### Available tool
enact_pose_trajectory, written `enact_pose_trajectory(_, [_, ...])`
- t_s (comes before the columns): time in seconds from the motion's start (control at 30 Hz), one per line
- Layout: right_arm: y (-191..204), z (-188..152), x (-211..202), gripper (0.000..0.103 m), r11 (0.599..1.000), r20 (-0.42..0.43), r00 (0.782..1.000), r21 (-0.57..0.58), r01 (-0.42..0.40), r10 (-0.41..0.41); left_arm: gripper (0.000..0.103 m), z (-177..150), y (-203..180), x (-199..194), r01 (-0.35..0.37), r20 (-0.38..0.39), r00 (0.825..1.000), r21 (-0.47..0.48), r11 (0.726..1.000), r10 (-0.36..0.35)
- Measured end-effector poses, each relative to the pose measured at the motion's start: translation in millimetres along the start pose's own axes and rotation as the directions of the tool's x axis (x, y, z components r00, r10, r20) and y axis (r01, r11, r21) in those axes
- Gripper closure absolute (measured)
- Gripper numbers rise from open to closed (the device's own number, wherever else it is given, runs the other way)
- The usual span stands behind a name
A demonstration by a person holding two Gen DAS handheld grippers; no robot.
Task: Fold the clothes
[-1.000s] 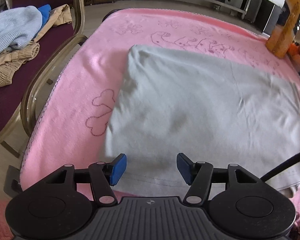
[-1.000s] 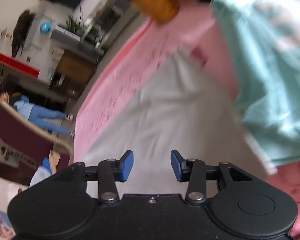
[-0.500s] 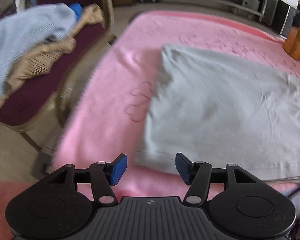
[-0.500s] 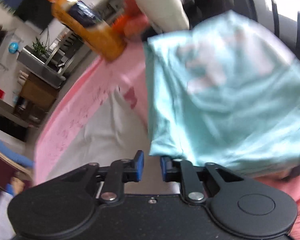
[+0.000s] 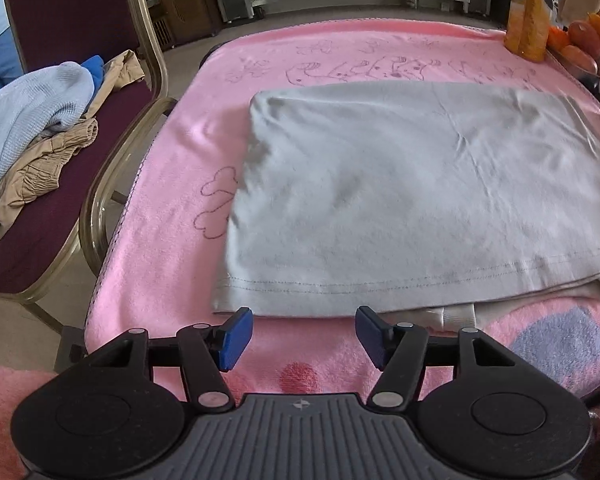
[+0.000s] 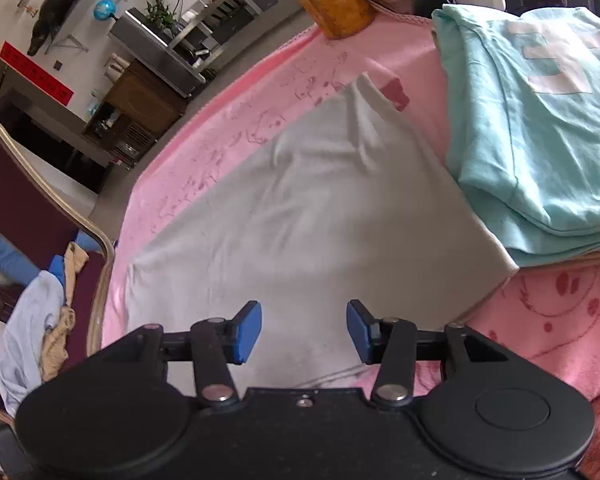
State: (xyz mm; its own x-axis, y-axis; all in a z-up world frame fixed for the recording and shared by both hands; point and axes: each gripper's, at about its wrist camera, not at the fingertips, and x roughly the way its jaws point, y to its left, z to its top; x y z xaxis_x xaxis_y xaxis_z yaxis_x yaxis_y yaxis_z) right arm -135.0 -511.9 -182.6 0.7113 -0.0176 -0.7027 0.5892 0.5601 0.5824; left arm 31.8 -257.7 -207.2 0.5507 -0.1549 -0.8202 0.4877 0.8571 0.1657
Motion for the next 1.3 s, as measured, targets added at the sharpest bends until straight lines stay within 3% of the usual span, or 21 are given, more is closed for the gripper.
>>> enact_pose_trajectory(0.1, [7, -5, 7, 0.055, 1.0, -0.038, 0.999, -0.007, -0.029, 0.029, 0.041, 0, -1, 2, 0.0, -0.007, 1.0, 0.002, 1.0, 0.0])
enact_pose_trajectory(0.43, [14, -1, 27, 0.051, 0.999, -0.05, 0.998, 0.017, -0.027, 0.028, 0.038, -3, -7, 4, -0.012, -0.018, 1.0, 0.029, 1.0, 0.013])
enact_pose_trajectory(1.3, [10, -1, 32, 0.046, 1.0, -0.072, 0.997, 0.021, 0.023, -0.022, 0.035, -2, -9, 5, -0.016, -0.023, 1.0, 0.041, 0.999, 0.017])
